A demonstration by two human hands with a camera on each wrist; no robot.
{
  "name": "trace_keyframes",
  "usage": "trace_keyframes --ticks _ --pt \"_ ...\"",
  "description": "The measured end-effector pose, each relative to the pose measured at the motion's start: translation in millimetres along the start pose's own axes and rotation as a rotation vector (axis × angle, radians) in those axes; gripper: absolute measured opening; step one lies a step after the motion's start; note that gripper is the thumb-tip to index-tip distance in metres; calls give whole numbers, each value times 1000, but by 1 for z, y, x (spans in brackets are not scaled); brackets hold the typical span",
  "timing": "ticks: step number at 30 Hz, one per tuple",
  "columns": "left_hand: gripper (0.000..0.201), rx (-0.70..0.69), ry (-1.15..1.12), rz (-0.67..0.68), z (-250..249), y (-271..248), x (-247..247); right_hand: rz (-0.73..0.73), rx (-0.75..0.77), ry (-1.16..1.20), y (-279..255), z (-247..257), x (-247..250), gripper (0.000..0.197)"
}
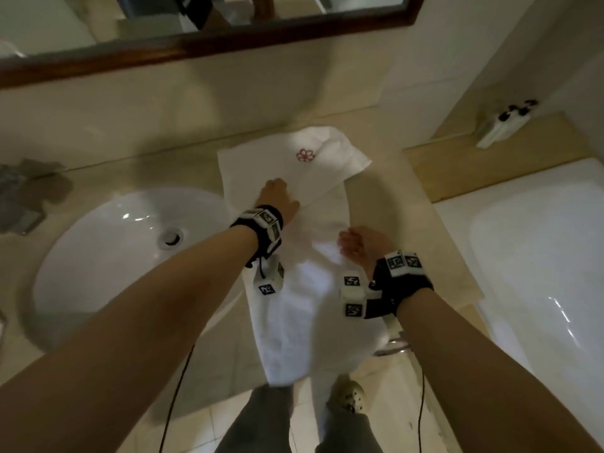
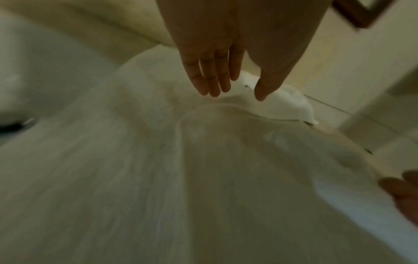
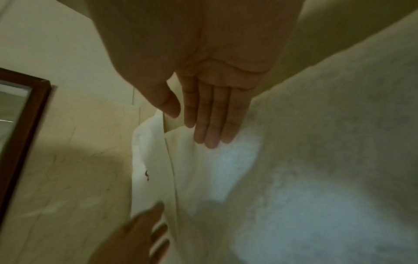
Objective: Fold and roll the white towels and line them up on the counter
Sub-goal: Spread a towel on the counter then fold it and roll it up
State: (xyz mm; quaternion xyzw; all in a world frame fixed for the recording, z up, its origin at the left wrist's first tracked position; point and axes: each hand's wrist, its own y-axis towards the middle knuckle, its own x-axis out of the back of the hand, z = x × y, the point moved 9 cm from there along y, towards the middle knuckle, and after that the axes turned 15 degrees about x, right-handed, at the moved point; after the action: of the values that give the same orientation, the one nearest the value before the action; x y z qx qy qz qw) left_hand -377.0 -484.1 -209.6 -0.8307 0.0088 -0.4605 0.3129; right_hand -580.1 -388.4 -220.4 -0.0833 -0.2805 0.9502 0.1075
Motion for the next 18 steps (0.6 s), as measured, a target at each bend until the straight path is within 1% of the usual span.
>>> trace_keyframes --ticks 2,3,6,8,9,11,12,14,16,18 --pt "57 -137 111 -14 -30 11 0 -40 1 23 10 0 -7 21" --pt "58 -180 159 -2 -46 19 -2 -83 15 38 19 0 -7 19" --pt "61 -156 219 11 -62 32 -13 -199 79 22 33 13 -3 11" --pt "60 -134 242 -11 -63 37 -17 -273 97 -38 54 24 5 12" --pt "60 -148 252 -26 -61 38 -19 -276 86 -94 66 30 7 15" --pt "67 -201 269 -22 -57 40 -25 -226 65 -219 95 44 2 26" --pt "73 -223 284 -9 -52 40 -27 -172 62 -281 106 51 -7 29" --pt "79 -246 316 19 -48 41 -31 -77 32 -323 126 61 -29 29" --pt "74 -237 321 48 -50 40 -30 -23 32 -269 146 67 -45 26" --pt "63 -178 202 72 -52 42 -19 -17 11 -254 155 74 -54 28"
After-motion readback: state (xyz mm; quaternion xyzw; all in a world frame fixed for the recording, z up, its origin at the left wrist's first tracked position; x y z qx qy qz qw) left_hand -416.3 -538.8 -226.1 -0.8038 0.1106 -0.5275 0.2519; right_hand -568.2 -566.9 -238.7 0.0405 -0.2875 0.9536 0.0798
